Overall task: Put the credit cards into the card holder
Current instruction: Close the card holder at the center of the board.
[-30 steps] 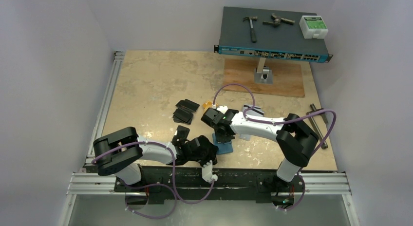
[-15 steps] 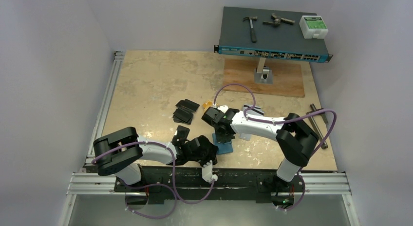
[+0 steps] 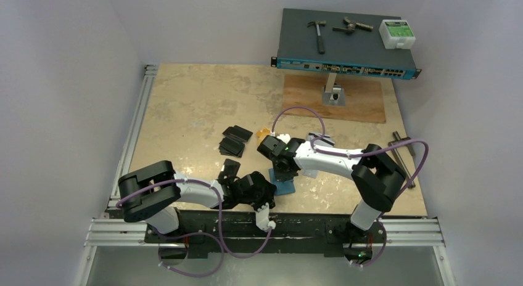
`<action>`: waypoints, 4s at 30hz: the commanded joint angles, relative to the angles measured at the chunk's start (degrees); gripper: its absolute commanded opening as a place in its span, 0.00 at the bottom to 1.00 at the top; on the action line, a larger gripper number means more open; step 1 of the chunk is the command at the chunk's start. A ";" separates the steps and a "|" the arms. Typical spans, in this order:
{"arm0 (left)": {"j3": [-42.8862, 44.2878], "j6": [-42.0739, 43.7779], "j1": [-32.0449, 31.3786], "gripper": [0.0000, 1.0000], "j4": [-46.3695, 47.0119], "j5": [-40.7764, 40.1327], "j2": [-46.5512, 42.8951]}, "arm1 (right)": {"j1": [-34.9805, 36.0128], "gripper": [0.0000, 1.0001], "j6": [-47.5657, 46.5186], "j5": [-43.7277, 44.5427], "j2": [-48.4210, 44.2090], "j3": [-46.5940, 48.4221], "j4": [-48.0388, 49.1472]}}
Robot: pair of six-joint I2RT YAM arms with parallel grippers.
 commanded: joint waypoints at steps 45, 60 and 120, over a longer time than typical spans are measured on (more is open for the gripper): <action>-0.76 -3.26 -0.28 0.00 -13.69 1.92 3.90 | 1.22 0.00 -7.26 -11.66 20.26 -1.99 11.23; -0.12 -4.00 -0.30 0.00 -15.49 1.99 4.79 | 8.69 0.00 -3.33 -9.36 30.11 0.46 11.05; -0.80 -4.32 0.05 0.00 -14.71 -3.30 1.02 | -1.38 0.46 -7.74 -7.53 -5.85 4.26 -0.50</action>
